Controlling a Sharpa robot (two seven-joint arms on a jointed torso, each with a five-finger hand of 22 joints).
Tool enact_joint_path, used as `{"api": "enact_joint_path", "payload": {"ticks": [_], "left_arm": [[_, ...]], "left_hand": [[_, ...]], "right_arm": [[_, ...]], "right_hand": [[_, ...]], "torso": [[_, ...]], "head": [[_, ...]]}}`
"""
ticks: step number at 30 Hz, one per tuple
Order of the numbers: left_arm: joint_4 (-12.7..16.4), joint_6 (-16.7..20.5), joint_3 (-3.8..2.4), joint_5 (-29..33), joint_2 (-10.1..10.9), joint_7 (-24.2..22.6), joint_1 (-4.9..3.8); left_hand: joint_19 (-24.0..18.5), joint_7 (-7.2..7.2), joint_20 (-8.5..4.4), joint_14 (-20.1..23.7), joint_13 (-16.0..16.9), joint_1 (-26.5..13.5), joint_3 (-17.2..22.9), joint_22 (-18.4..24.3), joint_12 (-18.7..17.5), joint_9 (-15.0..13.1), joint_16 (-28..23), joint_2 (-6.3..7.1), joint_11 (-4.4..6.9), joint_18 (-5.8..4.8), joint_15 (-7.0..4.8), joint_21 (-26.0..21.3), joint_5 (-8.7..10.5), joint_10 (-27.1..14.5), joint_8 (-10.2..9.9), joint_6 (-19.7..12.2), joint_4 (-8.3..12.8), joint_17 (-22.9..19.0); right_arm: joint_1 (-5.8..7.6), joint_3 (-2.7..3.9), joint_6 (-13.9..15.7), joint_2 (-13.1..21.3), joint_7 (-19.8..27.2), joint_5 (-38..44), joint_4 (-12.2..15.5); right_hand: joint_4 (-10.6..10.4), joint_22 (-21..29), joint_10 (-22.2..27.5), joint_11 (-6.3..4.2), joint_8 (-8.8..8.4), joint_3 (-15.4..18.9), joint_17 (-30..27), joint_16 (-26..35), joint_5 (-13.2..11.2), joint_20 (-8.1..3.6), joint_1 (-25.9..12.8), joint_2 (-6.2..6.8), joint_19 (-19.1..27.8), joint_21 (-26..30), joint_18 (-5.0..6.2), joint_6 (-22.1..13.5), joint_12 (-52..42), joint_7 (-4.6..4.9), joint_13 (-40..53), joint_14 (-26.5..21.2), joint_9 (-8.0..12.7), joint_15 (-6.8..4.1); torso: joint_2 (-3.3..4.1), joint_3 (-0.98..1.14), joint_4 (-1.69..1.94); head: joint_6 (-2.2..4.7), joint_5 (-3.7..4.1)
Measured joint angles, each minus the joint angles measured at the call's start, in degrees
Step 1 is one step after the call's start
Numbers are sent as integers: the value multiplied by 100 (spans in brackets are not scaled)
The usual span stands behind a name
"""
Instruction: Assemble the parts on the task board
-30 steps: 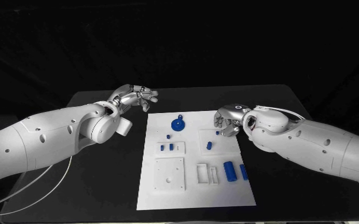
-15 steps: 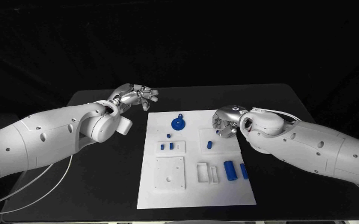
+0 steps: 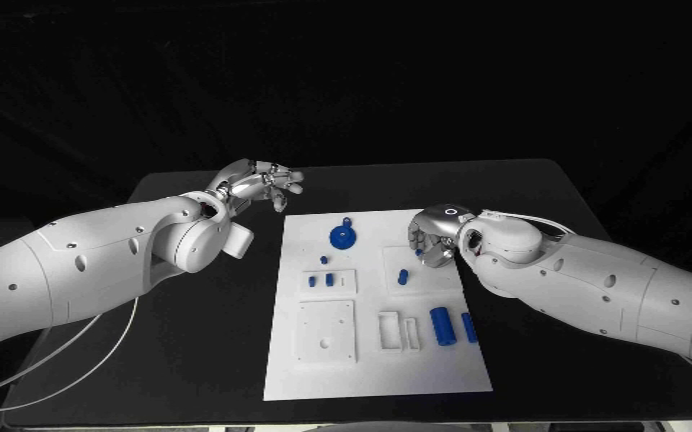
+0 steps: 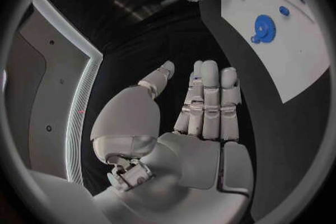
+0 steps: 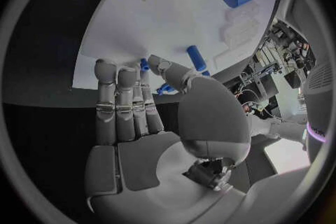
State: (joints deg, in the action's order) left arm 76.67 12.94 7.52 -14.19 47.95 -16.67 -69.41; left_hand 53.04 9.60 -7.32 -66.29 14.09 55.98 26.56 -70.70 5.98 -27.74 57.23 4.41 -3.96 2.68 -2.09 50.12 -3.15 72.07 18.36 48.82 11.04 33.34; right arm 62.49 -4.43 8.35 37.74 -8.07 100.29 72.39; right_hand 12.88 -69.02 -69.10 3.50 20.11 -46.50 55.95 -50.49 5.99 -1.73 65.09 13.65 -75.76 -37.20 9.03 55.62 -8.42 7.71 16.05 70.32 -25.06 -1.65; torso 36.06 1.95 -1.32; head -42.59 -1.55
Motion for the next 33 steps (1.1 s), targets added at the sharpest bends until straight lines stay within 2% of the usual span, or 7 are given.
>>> {"api": "enact_joint_path", "payload": {"ticks": [3,6,10,13,18,33], "left_arm": [[-2,-1,0,0,0,2,0],[-2,-2,0,1,0,3,0],[-6,-3,0,1,0,5,0],[-9,-3,0,2,0,6,0],[-15,-4,0,3,0,8,0],[-70,-3,0,4,0,9,0]], "left_hand": [[-7,0,7,0,0,0,0,0,0,0,0,0,0,0,0,0,0,0,0,0,0,4],[4,0,-4,0,0,0,0,0,0,0,0,0,0,0,0,0,0,0,0,0,0,4],[14,0,-12,0,5,0,-16,0,0,0,-23,0,0,0,0,0,0,0,0,0,16,4],[21,0,-4,0,4,0,-16,0,0,0,-23,0,0,0,0,0,0,0,0,0,16,4],[21,0,-4,0,4,0,-1,-2,0,1,-23,0,0,0,0,0,0,0,0,0,31,3],[22,0,-2,-20,9,24,-16,-4,0,1,-23,-22,1,0,-20,0,0,0,0,0,47,9]], "right_arm": [[-9,1,31,-11,-5,23,-11],[-17,1,55,-17,-11,40,-16],[-30,3,86,-23,-25,87,-19],[-40,3,110,-26,-44,138,-20],[-53,-1,135,-34,-88,235,-17],[-89,-18,300,-26,-184,391,16]], "right_hand": [[0,-22,-127,49,1,0,5,-27,0,-12,0,0,-13,-37,-23,48,4,1,-8,-1,0,-42],[-20,-63,-169,47,30,-20,22,-27,0,-23,0,0,-23,-81,-46,88,6,-26,7,13,0,-55],[-7,-150,-261,-2,64,-88,74,-97,-28,-71,32,-32,-72,-174,-71,173,11,-83,41,41,-5,-83],[41,-268,-387,-67,124,-136,172,-232,-67,-134,85,-84,-135,-311,-73,333,-21,-129,106,112,-37,-154],[81,-413,-486,-123,146,-223,295,-329,-67,-180,59,-107,-147,-437,-76,412,-42,-187,198,113,-89,-154],[109,-549,-587,-145,168,-302,383,-360,-94,-217,59,-105,-174,-570,-80,510,-41,-204,290,163,-137,-201]], "torso": [[0,-1,-1],[0,0,-1],[0,0,-1],[1,0,-1],[1,-3,-2],[2,-3,-2]], "head": [[-4,2],[-8,2],[-13,2],[-17,2],[-25,13],[-35,28]]}}
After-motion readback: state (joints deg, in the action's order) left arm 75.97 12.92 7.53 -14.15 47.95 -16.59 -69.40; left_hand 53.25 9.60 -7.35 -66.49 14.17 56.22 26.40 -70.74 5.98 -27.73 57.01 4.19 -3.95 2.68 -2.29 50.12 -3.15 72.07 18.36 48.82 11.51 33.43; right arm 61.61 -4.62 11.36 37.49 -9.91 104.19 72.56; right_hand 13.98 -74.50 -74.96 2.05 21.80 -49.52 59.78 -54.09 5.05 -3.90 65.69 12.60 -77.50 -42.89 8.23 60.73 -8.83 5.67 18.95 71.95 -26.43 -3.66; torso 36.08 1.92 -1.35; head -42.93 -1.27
